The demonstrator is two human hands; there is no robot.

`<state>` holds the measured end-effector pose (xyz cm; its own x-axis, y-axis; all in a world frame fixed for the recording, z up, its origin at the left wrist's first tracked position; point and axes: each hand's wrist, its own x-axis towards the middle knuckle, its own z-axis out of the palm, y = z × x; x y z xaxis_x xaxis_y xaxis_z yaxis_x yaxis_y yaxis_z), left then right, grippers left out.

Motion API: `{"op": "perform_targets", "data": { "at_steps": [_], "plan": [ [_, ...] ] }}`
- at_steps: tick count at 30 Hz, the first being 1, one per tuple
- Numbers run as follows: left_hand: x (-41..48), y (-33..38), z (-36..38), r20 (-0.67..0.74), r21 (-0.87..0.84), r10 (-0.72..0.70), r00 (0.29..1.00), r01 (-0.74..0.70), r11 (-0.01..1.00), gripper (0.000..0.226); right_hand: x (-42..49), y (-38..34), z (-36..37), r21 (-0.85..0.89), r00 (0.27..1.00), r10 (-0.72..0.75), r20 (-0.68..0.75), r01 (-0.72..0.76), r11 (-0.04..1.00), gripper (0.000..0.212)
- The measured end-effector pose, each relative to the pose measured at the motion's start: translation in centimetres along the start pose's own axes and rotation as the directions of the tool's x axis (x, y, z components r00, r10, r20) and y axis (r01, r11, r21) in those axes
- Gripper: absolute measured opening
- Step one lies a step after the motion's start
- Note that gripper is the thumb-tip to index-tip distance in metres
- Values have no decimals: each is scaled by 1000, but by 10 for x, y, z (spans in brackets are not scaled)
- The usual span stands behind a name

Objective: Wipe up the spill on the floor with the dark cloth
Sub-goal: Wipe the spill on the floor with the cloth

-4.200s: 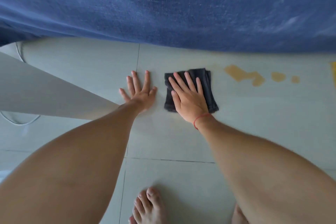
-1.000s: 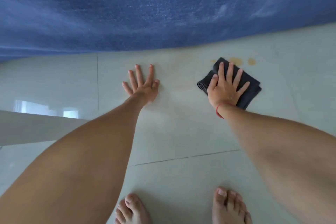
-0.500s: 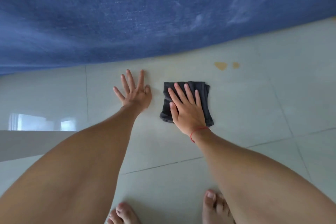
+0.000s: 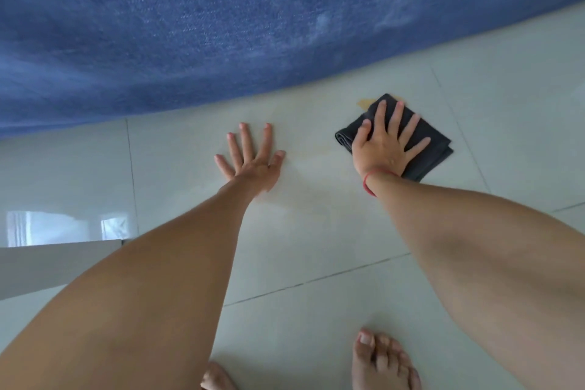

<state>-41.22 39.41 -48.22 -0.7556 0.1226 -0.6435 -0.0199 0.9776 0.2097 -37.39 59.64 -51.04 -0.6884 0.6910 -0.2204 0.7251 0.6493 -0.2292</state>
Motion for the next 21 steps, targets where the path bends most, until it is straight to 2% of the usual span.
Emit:
{"op": "perform_targets", "data": {
  "at_steps": [2, 5, 8, 11, 12, 13, 14, 16, 17, 21],
  "plan": [
    [1, -1, 0, -1, 2, 3, 1000, -3, 1000, 58, 6, -19, 2, 9, 999, -38, 1, 38, 999, 56],
    [1, 0, -1, 1, -2, -4, 1000, 4, 1000, 57, -12, -43, 13, 12, 972, -236, -13, 236, 972, 52],
    [0, 2, -2, 6, -4, -8, 1000, 8, 1000, 57, -46, -43, 24, -24, 895, -446, 4, 446, 895, 50],
    [-3, 2, -4, 10, -5, -9, 1000, 9, 1000, 58, -59, -3, 16, -51, 770, -633, 86, 638, 769, 50],
    [-3, 2, -4, 8, -8, -6, 1000, 6, 1000, 58, -57, 16, 12, -65, 749, -657, 90, 662, 746, 51],
    [-3, 2, -4, 6, -12, -4, 1000, 4, 1000, 58, -53, 34, 7, -75, 770, -632, 86, 638, 766, 52],
    [-3, 1, -3, 4, -13, -3, 1000, 3, 1000, 58, -47, 48, 1, -80, 828, -557, 72, 561, 824, 54],
    [-3, 0, -3, 5, -7, -4, 1000, 4, 1000, 58, -31, 61, -5, -75, 942, -336, 22, 336, 939, 56],
    [-3, 0, -2, 6, -5, -3, 1000, 3, 1000, 58, -23, 59, -6, -70, 970, -241, 7, 241, 968, 55],
    [-1, -1, 0, 5, 4, 2, 1000, -2, 1000, 58, 13, 21, -10, -13, 999, -41, -28, 41, 999, 54]
  ]
}}
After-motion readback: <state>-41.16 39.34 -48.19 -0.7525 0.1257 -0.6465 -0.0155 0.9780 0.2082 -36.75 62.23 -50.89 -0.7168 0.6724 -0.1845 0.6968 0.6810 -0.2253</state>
